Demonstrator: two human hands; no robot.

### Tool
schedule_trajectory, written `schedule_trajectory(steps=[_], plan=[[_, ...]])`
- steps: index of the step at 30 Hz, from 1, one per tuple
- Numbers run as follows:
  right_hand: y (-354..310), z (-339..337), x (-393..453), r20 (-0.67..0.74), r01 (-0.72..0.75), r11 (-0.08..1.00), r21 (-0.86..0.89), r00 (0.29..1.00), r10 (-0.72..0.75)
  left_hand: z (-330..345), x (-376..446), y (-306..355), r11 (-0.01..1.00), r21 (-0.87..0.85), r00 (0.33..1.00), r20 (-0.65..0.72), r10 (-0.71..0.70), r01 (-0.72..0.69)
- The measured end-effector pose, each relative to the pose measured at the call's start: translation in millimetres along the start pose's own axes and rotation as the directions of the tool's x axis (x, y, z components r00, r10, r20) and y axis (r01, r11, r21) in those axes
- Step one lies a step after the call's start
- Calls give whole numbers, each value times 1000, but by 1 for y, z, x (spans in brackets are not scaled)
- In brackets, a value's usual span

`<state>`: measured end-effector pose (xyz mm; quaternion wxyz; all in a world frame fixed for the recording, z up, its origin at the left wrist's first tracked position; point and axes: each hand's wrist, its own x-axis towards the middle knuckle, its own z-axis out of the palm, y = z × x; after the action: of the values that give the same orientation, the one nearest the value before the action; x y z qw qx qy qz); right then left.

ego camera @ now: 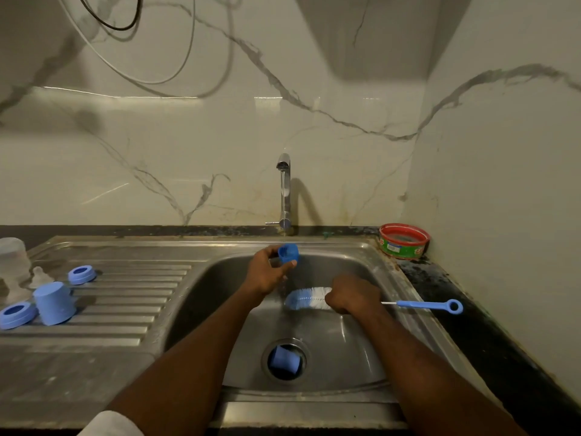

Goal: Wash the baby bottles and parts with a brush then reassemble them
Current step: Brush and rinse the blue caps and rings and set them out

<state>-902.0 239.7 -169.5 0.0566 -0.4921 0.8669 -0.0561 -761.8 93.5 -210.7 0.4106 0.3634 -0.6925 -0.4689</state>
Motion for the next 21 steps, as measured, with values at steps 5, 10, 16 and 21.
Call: schedule_trajectory(steps=[5, 10, 16, 21], plan=[[0, -1, -2, -10, 13, 1000, -7, 1000, -13, -4, -1, -5, 981, 191, 1000, -5, 8, -7], [0, -4, -4, -9, 11, 1000, -8, 1000, -11, -5, -2, -5, 939, 340, 998, 7, 61, -59], [0, -5, -6, -14, 19, 1000, -23, 1000, -20, -5, 2, 2, 780, 602, 980, 30, 194, -173], [0, -6, -7, -18, 10, 1000, -27, 1000, -10, -1, 1, 10, 497, 797, 934, 232, 273, -343]])
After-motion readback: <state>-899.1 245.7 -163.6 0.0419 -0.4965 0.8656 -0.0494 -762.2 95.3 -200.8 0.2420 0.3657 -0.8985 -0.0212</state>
